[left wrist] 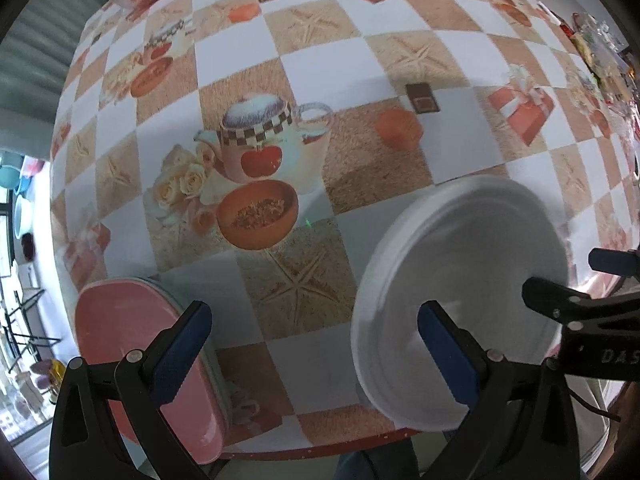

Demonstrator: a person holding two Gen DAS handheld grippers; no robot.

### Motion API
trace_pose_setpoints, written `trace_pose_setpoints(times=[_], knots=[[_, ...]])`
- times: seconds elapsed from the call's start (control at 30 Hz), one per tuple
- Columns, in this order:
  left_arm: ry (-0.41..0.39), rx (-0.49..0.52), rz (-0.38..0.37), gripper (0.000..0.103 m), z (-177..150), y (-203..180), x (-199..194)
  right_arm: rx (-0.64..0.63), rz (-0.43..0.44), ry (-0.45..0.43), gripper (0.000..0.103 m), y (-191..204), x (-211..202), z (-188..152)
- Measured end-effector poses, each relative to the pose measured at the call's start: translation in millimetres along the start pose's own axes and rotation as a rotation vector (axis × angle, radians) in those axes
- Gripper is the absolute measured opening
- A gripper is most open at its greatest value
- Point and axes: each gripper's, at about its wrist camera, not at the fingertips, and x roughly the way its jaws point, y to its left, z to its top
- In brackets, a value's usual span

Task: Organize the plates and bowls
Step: 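Close both grippers on opposite sides of the white bowl stack rim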

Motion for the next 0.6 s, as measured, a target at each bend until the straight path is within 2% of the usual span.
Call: trace_pose_setpoints(times=[0.33, 0.6], knots=[[0.029, -0.023, -0.022, 0.103, -13.1, 6.8, 23.2, -0.041, -0.010, 0.014, 0.102, 20.5, 9.3, -7.0], [0.004, -0.059, -0.107, 0.103, -26.8, 24.3, 30.9, -0.043, 0.031, 0.019, 0.103, 26.1, 16.8, -18.3]])
